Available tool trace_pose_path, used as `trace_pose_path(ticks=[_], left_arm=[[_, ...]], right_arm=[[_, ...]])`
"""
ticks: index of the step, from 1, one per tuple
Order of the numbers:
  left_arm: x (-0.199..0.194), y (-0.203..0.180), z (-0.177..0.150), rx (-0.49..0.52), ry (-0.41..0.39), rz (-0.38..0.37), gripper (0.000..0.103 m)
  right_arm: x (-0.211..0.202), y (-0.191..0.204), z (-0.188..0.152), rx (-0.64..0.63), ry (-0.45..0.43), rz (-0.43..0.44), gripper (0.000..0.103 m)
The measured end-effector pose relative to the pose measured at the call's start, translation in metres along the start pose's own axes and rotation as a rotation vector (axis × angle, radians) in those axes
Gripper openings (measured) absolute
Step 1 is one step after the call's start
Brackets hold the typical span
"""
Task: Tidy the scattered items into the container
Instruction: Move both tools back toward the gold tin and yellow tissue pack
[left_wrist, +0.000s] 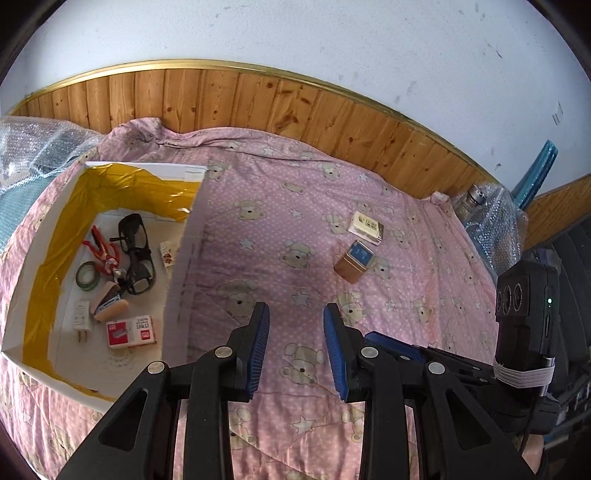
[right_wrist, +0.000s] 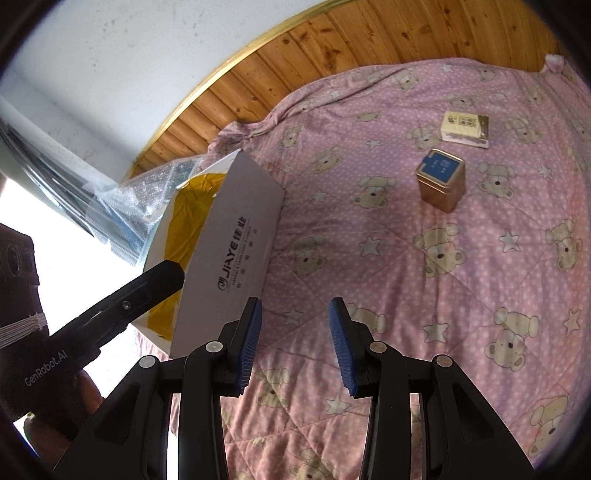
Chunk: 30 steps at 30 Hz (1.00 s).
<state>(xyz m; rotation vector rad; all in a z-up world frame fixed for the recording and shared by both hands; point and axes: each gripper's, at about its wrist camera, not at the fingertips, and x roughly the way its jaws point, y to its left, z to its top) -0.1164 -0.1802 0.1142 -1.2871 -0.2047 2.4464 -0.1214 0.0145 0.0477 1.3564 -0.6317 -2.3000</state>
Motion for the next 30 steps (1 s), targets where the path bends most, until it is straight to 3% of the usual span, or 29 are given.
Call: trace_pose_path(ticks=[13,17,22,30], left_arm=[[0.074,-0.055,0.01,0.065,0.112,-0.05,0.034],[0.097,-0.064,0.013,0.077,0.137,-0.053,0.042],[0.129,-0.075,0.021,0.097,0.153,-0.063,0.049],[0.184,-0.096,0.034,0.175,0.174,-0.064,0.05]], right_arm=[[-0.01,-0.084,0.019,0.138,-0.025,-0.047,0.041],[-0.006,-0.104,0.027,0.162,-0.023,-0.051,0.041],[-0.003,-0.131,0.044,0.196,-0.029,-0.065,0.041],[-0.002,-0.167,0.093,0.193,-0.055,-0.104,0.044]])
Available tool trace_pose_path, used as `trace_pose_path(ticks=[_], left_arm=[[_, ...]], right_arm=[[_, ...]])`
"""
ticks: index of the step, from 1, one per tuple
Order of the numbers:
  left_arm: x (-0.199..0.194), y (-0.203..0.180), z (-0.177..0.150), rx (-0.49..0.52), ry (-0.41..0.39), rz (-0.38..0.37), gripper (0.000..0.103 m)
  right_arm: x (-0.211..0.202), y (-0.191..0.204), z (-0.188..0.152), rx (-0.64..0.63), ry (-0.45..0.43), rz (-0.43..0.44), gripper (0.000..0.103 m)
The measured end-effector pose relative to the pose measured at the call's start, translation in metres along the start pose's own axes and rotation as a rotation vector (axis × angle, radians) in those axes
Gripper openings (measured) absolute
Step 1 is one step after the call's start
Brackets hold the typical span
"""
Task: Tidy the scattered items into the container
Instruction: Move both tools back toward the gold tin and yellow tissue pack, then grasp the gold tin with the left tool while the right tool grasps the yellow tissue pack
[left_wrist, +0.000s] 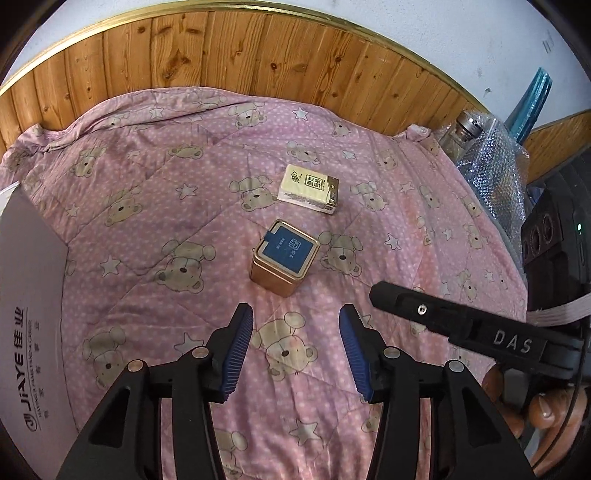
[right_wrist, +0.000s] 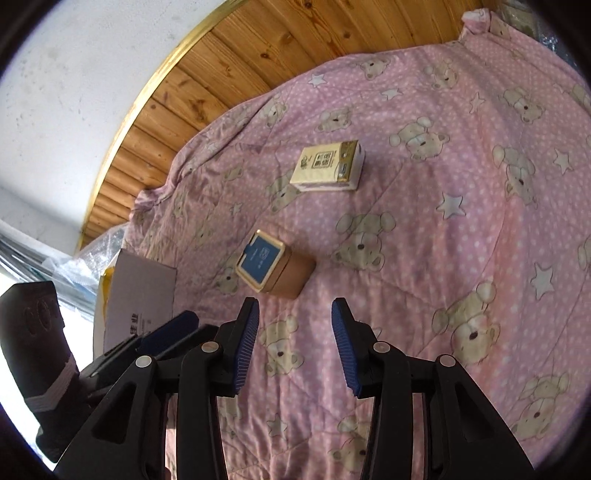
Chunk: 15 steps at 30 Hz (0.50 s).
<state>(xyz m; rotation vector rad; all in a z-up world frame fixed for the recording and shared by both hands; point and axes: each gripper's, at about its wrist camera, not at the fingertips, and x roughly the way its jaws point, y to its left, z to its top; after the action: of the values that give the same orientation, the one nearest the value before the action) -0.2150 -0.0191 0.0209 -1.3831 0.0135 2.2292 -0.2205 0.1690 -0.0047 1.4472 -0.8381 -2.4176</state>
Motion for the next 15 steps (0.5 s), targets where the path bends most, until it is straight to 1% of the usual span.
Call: trace_pose_path(ticks=[5,7,8,11,15], left_arm=[[0.024,-0.001,0.015,0.019,-0.005,-0.003,0.051],[0.031,0.0,0.02,0.019,-0.012,-0.01,0.051],[0.035,0.002,0.023,0.021,-0.015,-0.014,0.051],[0.046,0.006,0.029,0.024,-0.017,-0.015,0.051],[0.054,0.008,0.036,0.036,-0.041,-0.016,0.054]], right_arm=[[0.013,-0.007,0.038,-0.024,-0.02,-0.022,0.047],[0.021,-0.007,0.052,-0.053,-0.025,-0.039,0.051],[0.027,-0.007,0.059,-0.074,-0.026,-0.054,0.053],[0.047,-0.009,0.079,-0.135,-0.016,-0.099,0.057],[0.073,-0.019,0.105,-0.162,-0.002,-0.114,0.058]])
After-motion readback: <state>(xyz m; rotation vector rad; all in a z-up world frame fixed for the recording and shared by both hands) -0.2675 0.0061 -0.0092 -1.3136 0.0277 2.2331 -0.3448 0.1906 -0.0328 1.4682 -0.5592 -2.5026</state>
